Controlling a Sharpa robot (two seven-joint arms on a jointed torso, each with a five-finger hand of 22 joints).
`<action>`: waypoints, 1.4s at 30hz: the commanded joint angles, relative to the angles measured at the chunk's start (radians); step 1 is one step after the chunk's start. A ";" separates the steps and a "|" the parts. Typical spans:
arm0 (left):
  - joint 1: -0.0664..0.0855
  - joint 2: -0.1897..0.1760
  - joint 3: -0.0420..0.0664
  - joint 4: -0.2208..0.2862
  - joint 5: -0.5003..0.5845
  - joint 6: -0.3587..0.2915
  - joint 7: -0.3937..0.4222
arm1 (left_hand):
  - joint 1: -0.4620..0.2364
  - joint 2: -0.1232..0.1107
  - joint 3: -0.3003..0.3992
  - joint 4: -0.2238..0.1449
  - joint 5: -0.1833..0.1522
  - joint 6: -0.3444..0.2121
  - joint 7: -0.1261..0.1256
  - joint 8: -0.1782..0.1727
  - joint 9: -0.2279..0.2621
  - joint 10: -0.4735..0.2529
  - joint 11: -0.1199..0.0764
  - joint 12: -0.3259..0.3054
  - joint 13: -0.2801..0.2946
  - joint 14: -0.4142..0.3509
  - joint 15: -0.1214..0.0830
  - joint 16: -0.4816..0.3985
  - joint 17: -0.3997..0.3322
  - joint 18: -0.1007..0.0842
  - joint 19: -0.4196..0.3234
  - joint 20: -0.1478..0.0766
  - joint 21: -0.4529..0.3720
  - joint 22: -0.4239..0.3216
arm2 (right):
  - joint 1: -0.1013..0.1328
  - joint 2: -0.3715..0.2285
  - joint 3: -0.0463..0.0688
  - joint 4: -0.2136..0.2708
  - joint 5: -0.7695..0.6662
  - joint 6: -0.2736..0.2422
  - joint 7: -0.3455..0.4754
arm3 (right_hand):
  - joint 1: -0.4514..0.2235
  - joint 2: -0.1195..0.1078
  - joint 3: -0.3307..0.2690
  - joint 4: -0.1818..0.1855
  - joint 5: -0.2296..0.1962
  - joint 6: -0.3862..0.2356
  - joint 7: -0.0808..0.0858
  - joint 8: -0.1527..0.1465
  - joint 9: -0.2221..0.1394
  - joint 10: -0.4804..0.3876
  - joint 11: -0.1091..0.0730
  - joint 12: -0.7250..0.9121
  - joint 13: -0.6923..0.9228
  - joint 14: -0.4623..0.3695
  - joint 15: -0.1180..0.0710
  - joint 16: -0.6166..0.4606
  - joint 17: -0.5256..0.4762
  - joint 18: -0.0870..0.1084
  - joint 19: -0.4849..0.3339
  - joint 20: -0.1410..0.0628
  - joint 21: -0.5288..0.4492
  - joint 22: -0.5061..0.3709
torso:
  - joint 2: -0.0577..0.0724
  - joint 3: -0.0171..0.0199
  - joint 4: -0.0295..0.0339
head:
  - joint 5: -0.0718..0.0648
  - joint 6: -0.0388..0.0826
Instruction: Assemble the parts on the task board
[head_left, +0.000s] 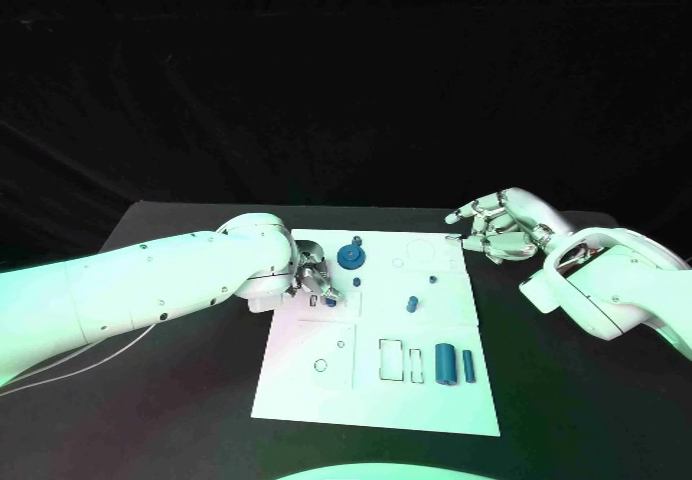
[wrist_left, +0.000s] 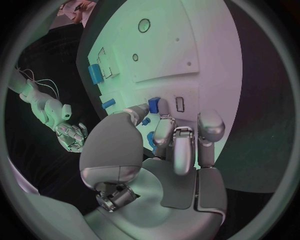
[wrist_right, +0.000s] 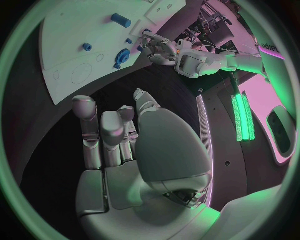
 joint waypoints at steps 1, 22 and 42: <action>0.000 0.003 0.000 -0.001 -0.005 0.019 0.001 | -0.009 0.002 -0.014 0.003 -0.003 0.006 0.002 -0.006 -0.002 0.007 0.000 0.006 0.002 0.092 -0.006 0.005 0.224 -0.015 0.009 -0.002 0.005 0.002 | -0.001 0.000 0.000 0.001 -0.009 0.011 0.005 | -0.011 0.002 0.002 0.006 0.004 0.005 -0.001 0.004 -0.001 -0.006 0.000 -0.001 -0.001 0.006 0.003 -0.002 -0.001 0.012 0.003 -0.003 -0.007 -0.001 | -0.001 0.0003 0.0003 | -0.001 0.000; 0.000 -0.008 0.003 0.002 -0.010 0.008 0.000 | -0.051 0.024 -0.162 0.029 -0.004 0.017 0.001 -0.004 -0.012 0.015 -0.001 0.018 0.016 0.092 -0.007 0.005 0.225 -0.017 0.017 -0.004 0.010 0.013 | -0.002 -0.002 0.000 0.002 -0.009 0.012 0.005 | -0.014 0.001 0.001 0.008 0.005 0.005 -0.001 0.004 -0.002 -0.006 0.000 -0.001 -0.002 0.007 0.003 -0.004 -0.001 0.013 0.003 -0.003 -0.009 -0.002 | 0.000 -0.0002 0.0009 | -0.003 0.006; 0.012 -0.053 0.034 0.046 0.024 -0.037 0.003 | -0.060 0.040 -0.319 0.029 -0.003 0.000 0.006 -0.009 -0.022 -0.018 0.003 -0.021 -0.036 0.091 -0.004 0.004 0.223 -0.012 0.003 -0.003 -0.002 -0.010 | -0.004 -0.001 0.000 -0.006 -0.012 0.004 0.007 | -0.015 -0.002 0.000 0.008 0.004 0.005 -0.001 0.004 -0.003 -0.010 -0.001 -0.004 -0.007 0.005 0.003 -0.012 -0.009 0.014 -0.001 -0.003 -0.021 -0.010 | -0.001 -0.0001 0.0009 | -0.005 0.010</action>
